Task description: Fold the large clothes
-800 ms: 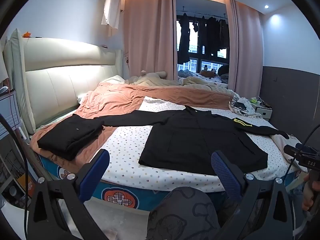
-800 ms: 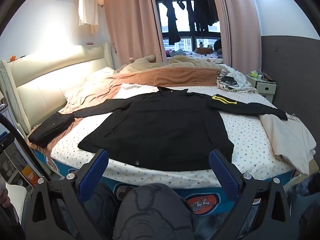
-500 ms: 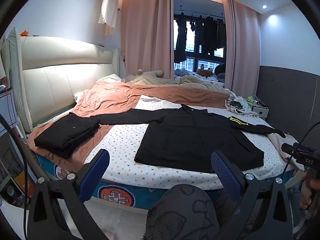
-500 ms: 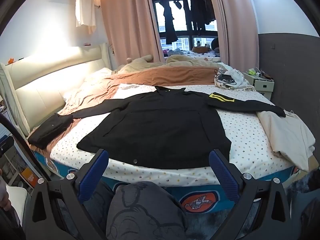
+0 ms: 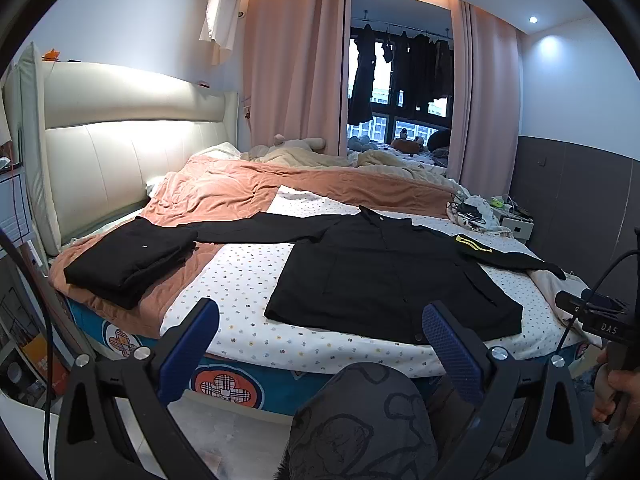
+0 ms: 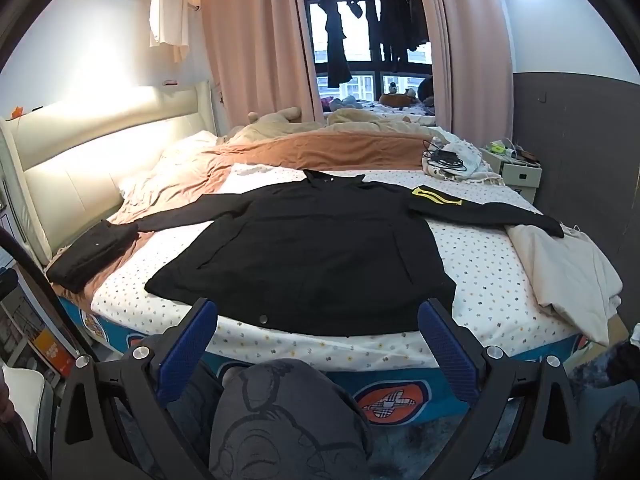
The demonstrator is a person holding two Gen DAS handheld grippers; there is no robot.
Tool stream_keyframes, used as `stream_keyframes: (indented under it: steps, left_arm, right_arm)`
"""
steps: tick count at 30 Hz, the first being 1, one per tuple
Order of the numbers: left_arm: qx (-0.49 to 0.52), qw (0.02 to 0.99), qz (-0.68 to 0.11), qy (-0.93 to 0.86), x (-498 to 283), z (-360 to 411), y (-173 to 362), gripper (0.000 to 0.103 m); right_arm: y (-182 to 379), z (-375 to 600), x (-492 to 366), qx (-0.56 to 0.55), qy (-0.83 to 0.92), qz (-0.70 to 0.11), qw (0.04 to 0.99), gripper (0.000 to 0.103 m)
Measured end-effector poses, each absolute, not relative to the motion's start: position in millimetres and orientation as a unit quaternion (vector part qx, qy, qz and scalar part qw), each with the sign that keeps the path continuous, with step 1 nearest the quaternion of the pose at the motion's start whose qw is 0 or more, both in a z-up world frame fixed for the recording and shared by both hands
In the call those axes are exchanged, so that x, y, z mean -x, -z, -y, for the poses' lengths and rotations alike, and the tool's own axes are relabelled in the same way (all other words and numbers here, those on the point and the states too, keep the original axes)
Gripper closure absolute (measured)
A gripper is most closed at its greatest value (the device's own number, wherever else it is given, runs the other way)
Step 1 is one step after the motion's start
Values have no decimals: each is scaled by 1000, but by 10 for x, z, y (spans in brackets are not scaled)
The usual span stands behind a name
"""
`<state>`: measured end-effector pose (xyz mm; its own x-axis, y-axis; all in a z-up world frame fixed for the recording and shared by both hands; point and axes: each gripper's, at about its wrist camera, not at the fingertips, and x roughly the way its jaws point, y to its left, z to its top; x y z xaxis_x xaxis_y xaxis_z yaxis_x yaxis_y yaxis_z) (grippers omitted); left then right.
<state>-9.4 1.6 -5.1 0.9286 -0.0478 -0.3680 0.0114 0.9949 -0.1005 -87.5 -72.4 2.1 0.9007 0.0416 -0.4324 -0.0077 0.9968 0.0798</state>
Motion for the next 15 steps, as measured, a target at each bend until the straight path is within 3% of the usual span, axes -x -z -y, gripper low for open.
stream_keyframes:
  steps: [15]
  left_arm:
    - [61, 979, -191, 24, 131, -72, 33, 0]
  right_arm:
    - [-36, 720, 899, -38, -16, -219, 975, 2]
